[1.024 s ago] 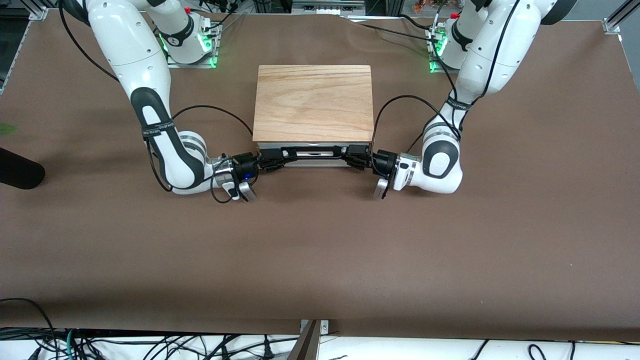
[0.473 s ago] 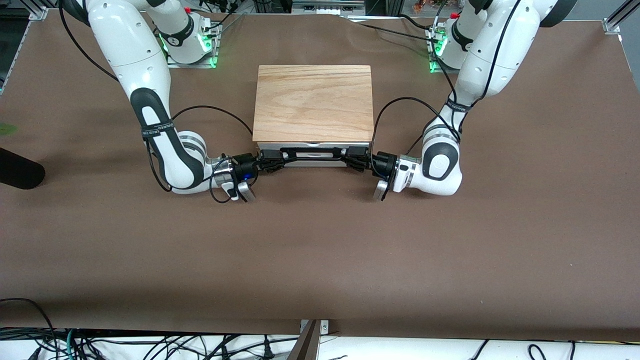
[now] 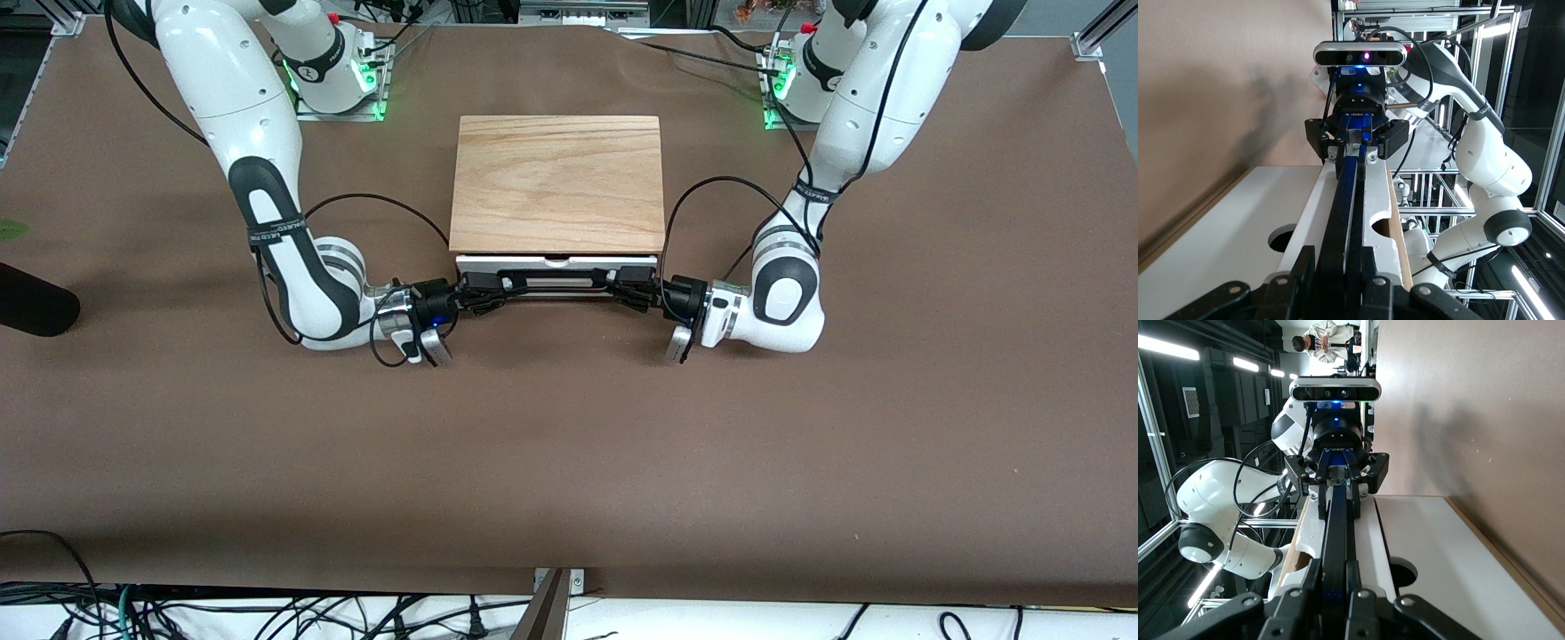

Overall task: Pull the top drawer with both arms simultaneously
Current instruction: 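Pull the handle outward from the box with both grippers together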

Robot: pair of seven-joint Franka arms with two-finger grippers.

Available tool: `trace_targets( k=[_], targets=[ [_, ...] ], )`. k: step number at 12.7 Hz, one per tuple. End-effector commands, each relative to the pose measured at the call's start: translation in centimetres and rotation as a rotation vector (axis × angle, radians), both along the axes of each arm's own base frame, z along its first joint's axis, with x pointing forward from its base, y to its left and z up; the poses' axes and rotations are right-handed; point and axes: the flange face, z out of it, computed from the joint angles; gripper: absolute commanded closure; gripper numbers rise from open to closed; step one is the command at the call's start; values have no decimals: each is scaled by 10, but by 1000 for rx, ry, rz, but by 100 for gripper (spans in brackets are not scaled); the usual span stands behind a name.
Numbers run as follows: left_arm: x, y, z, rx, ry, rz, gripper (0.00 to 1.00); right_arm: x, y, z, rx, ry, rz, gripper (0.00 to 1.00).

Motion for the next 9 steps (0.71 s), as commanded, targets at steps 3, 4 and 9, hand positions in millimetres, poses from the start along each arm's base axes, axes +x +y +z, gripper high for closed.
trace_targets(
  k=[3,4,9],
  targets=[
    [10,-6,2,-28,-23,2,100,59,-3,15,20,11,-84,85],
    [14,-7,1,-30,-27,3,100,66,-5,15,12,9,-94,85],
    [45,-13,22,-24,2,8,100,101,-22,13,12,-4,-138,85]
  ],
)
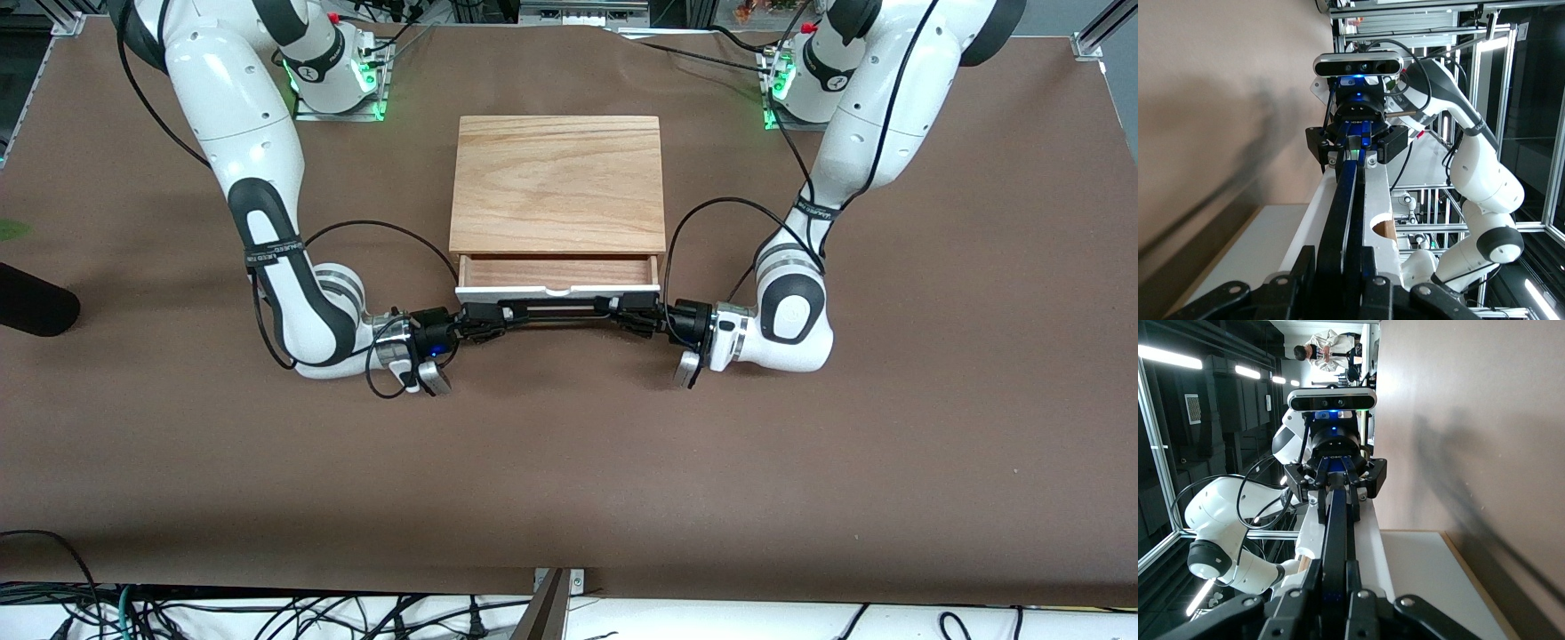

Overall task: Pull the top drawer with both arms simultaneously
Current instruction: 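Pull the handle outward from the box with both grippers together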

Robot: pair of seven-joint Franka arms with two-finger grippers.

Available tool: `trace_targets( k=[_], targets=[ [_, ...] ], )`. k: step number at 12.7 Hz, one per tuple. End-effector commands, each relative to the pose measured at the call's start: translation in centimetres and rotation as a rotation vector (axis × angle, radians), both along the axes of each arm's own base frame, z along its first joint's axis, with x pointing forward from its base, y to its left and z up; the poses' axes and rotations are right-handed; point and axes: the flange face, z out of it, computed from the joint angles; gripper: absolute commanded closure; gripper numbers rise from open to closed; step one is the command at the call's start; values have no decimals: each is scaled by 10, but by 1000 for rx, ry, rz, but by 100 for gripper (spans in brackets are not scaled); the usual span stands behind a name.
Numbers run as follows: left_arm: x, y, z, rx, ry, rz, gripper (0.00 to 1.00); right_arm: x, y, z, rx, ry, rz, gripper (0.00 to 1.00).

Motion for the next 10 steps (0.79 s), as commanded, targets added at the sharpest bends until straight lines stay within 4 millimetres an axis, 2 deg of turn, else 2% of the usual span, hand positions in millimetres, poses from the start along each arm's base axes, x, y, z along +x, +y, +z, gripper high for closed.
trace_targets(
  k=[1,7,8,9,10],
  targets=[
    [8,-19,24,-33,41,-43,100,57,-27,11,2,0,-132,85],
    [29,-21,40,-32,50,-33,100,86,-40,14,-16,-30,-187,87],
    [30,-21,42,-28,60,-32,87,90,-45,12,-20,-34,-199,87],
    [32,-20,43,-26,58,-30,57,92,-48,12,-25,-38,-206,87],
    [33,-20,44,-27,42,-27,1,93,-50,12,-31,-40,-215,87]
  ],
)
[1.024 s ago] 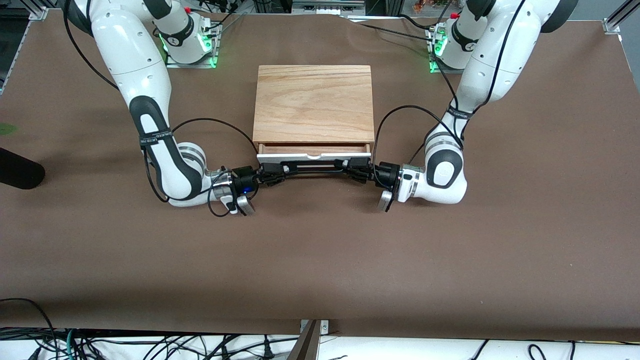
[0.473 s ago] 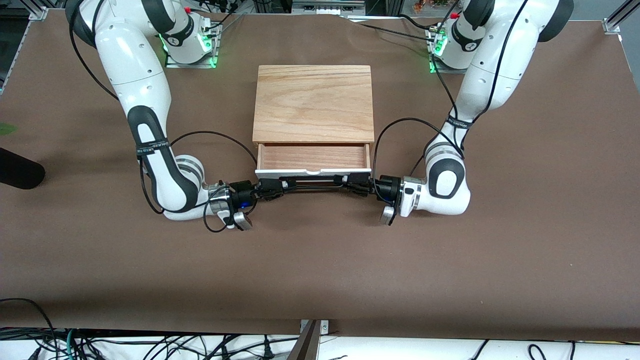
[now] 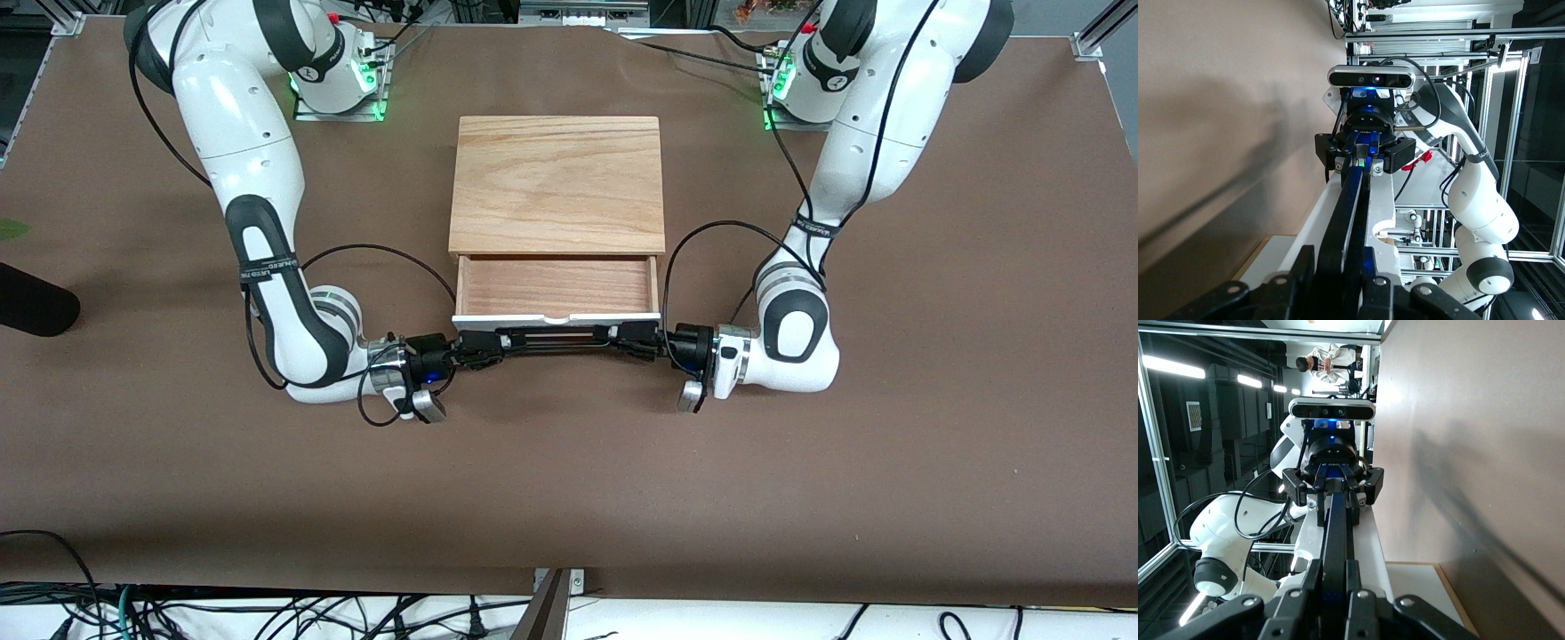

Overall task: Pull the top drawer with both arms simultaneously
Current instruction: 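Pull the handle outward from the box with both grippers together, then open both grippers and release the handle of the opened drawer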

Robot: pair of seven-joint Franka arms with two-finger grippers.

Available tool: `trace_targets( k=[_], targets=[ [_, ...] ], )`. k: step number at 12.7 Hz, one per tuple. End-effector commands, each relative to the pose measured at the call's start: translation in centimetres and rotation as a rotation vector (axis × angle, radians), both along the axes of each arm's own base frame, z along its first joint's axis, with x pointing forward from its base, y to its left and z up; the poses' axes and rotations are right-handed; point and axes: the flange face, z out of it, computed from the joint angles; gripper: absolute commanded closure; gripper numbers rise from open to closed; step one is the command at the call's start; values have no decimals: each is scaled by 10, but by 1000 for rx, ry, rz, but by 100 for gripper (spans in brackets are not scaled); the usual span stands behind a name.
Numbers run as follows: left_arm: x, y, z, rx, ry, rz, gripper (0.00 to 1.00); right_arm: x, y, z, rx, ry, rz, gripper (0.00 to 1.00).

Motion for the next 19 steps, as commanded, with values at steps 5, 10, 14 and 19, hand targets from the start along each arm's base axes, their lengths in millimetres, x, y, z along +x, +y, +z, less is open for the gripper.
trace_targets(
  k=[5,10,14,19],
  targets=[
    [22,-5,47,-47,-55,-50,0,63,-57,17,-49,-45,-210,86],
    [48,19,62,87,-177,-108,0,62,-57,18,-51,-53,-206,0],
    [65,39,93,276,-287,-208,0,69,-81,24,-119,-87,-205,0],
    [61,65,188,663,-311,-354,0,79,-125,41,-289,-165,-163,0]
  ],
)
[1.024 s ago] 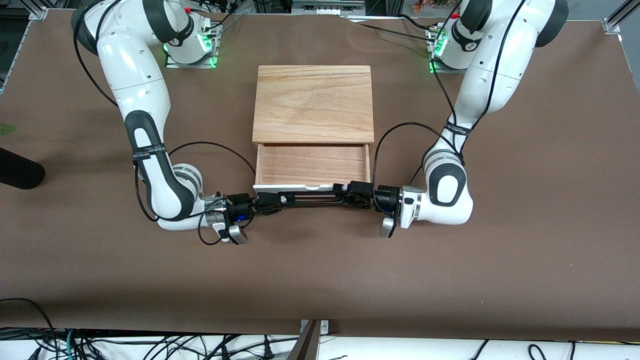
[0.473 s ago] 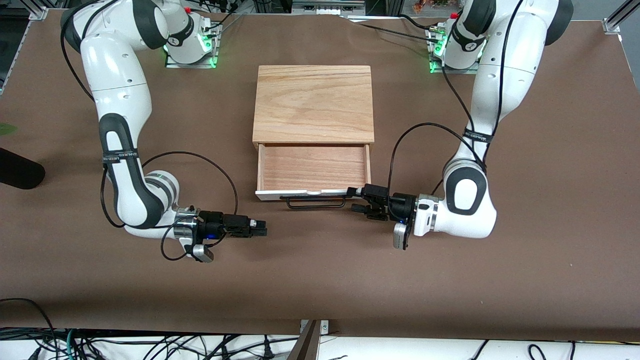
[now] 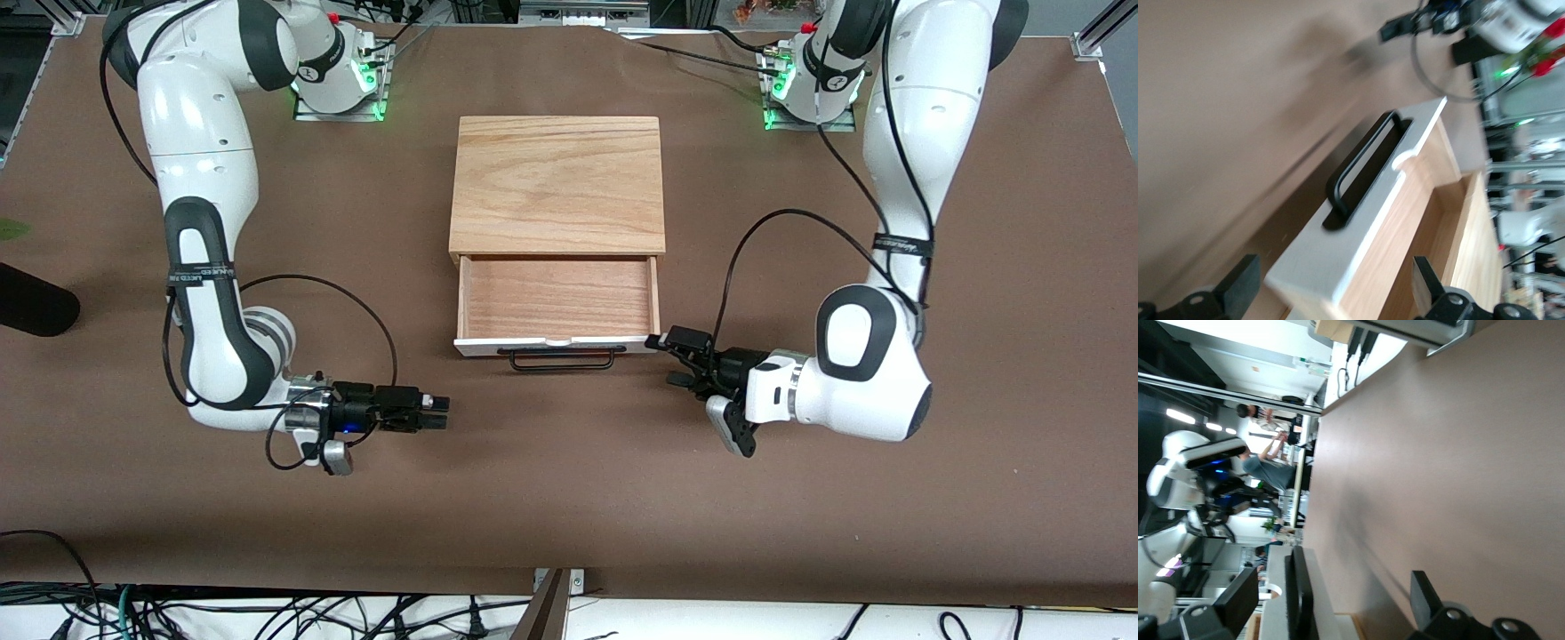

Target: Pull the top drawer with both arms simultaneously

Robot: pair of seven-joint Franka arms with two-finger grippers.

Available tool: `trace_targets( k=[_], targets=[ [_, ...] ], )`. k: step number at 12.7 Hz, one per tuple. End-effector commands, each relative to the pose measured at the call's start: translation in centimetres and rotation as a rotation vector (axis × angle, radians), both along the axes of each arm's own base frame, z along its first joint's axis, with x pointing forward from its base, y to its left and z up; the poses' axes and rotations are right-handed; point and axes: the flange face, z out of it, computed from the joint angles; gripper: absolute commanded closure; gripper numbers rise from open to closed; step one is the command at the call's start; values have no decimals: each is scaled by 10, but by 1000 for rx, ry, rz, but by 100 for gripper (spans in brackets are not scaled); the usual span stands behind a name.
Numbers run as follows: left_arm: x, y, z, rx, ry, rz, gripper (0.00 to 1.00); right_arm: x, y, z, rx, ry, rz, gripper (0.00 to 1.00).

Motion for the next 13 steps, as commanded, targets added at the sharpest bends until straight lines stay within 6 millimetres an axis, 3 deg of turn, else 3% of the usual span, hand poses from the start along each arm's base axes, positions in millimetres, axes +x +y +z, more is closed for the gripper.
trace_targets(
  k=[1,3,5,9,11,13],
  targets=[
    [-10,18,70,164,-55,-19,0,9,-14,22,-69,-35,16,0],
    [-28,31,109,272,-62,-71,0,18,-12,37,-82,-6,-11,0],
    [-40,55,154,394,-54,-32,0,24,11,51,-120,67,-84,0],
    [-83,82,237,721,-70,38,0,28,33,59,-261,198,-205,0],
    [-98,102,257,791,-67,49,0,27,43,57,-354,222,-253,0],
    [-116,123,267,861,-89,70,0,27,39,55,-461,244,-264,0]
  ],
)
